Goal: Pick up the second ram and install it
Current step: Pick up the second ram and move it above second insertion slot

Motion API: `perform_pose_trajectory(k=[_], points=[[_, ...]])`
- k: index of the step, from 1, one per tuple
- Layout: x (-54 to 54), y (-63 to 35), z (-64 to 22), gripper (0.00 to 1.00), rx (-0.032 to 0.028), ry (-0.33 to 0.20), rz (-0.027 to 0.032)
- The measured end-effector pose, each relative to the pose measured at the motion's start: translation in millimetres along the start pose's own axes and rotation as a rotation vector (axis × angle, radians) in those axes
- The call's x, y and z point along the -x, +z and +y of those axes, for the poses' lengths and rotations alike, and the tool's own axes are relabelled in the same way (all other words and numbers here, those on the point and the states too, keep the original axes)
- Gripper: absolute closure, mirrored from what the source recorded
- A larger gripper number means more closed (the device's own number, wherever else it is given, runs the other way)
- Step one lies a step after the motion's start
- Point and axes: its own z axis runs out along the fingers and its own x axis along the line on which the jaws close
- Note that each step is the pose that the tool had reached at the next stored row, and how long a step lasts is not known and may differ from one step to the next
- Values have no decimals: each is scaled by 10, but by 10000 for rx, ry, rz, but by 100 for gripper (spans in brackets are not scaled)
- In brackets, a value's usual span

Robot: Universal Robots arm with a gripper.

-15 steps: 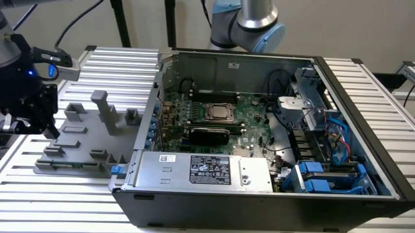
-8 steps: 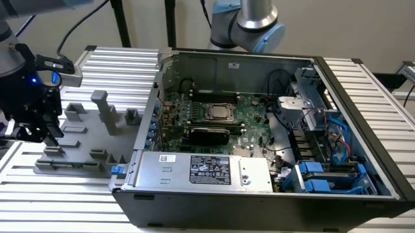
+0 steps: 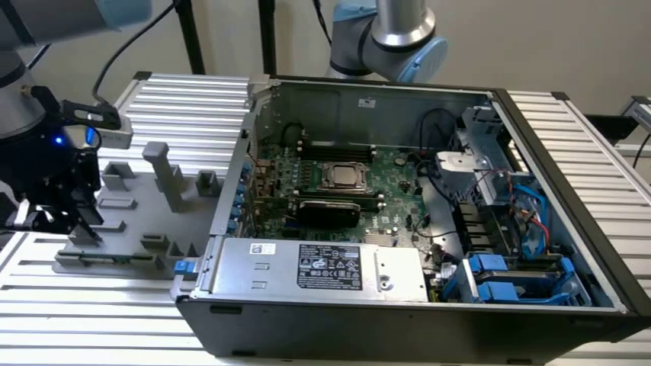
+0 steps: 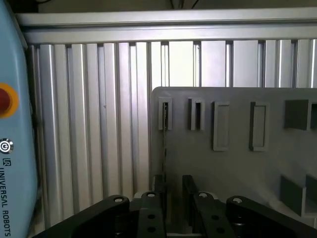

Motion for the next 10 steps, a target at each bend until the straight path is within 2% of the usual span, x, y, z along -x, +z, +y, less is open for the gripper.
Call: perform_pose_trajectory(k=[10], points=[[-40, 183, 0, 70, 0, 0, -24]])
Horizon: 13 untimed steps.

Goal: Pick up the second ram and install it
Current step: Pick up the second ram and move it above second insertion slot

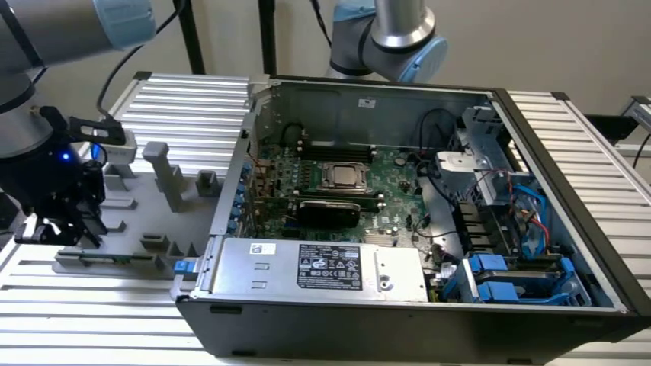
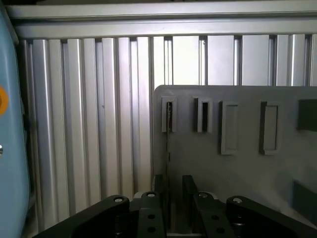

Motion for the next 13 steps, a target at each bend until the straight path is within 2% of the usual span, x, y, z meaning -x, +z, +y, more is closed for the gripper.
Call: perform_pose_trajectory(k=[6, 13], points=[[-19, 109, -1, 70, 1, 0, -23], [-36, 229, -41, 70, 4, 0, -82]])
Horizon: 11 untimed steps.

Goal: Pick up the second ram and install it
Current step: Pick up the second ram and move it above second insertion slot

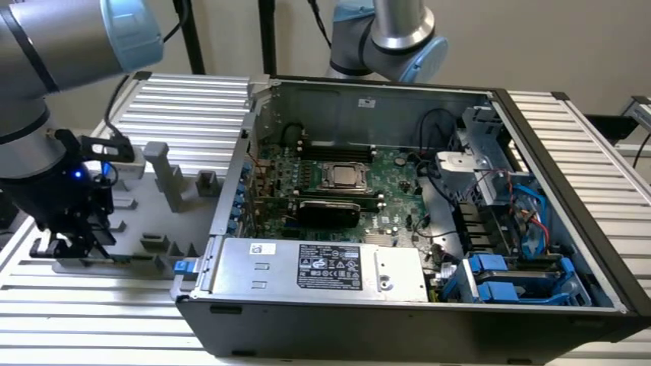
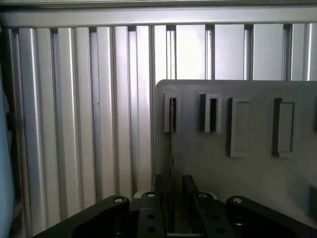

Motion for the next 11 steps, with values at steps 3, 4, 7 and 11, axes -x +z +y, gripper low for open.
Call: perform_pose_trajectory(k=[3, 4, 7, 11], points=[[-13, 40, -12, 70, 13, 0, -5], [-16, 54, -15, 70, 19, 0, -6], [-16, 100, -23, 70, 24, 2, -23], [-17, 144, -25, 70, 29, 1, -65]])
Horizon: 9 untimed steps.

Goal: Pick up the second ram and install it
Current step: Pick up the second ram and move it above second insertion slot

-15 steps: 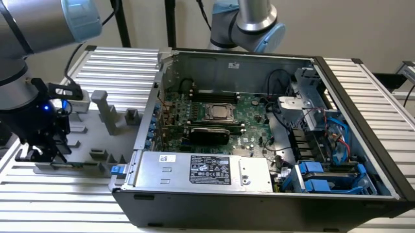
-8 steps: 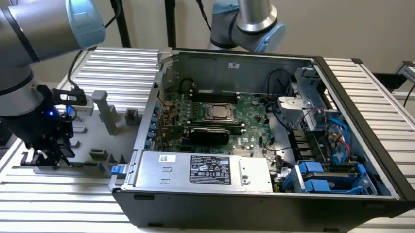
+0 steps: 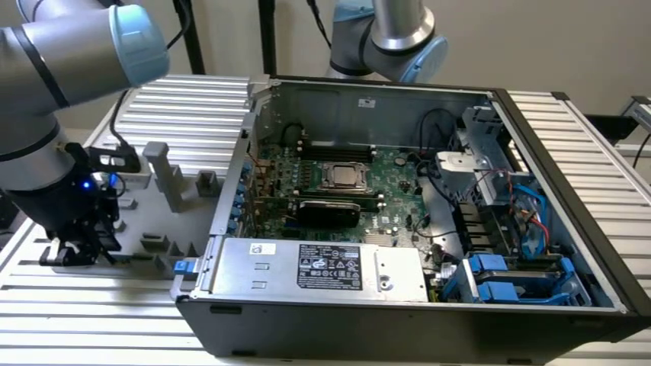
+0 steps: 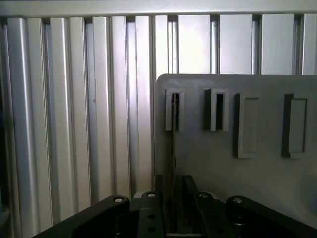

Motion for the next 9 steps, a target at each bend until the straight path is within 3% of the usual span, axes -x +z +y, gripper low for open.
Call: perform_pose_trajectory(k=[3, 9], points=[[0, 28, -1, 70, 1, -1, -41], [0, 73, -1, 70, 27, -1, -48]])
